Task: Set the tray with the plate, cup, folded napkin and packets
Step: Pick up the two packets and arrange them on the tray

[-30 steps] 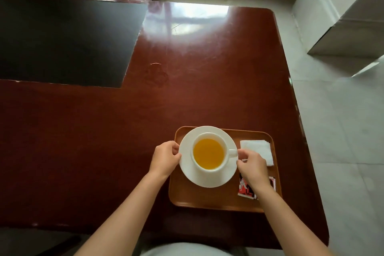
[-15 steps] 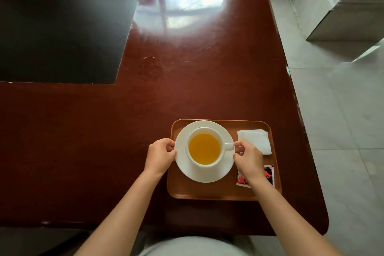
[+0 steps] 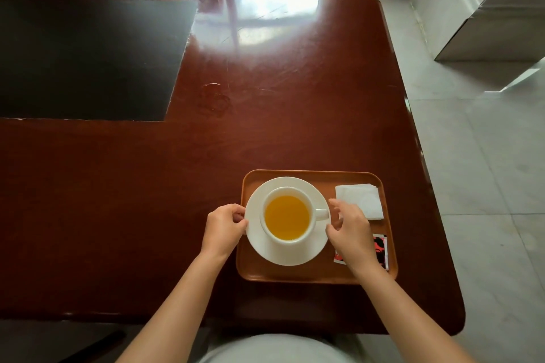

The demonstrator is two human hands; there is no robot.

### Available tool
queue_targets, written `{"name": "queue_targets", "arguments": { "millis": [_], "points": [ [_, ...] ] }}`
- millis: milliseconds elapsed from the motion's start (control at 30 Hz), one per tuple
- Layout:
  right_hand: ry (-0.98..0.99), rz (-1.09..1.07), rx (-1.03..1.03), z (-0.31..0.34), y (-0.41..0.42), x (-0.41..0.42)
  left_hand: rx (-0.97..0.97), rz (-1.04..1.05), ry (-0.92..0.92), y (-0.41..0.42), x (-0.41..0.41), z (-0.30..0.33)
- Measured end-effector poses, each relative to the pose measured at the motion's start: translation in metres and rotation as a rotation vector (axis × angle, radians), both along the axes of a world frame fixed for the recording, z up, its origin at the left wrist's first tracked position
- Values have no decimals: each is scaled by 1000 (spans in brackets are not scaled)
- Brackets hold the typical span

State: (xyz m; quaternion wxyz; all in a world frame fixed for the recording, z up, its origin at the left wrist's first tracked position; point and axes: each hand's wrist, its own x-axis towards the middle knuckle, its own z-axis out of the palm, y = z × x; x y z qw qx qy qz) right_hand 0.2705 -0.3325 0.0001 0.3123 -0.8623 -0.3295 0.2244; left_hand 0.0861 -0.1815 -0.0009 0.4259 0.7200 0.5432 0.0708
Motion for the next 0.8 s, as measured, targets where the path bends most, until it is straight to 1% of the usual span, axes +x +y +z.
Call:
{"name": "queue_targets", "arguments": {
  "millis": [100,167,267,800],
  "points": [
    [-107,161,63,2,-4,-2,8,2,6,1,0,-1],
    [-160,208,70,3,-5,-3,12,4,8,0,0,-1],
    [-206,210,84,5,-3,-1,12,14,9,0,0,-1],
    [-181,218,92,8,-7,-3,43,-19,20,0,-1,2]
  ]
}}
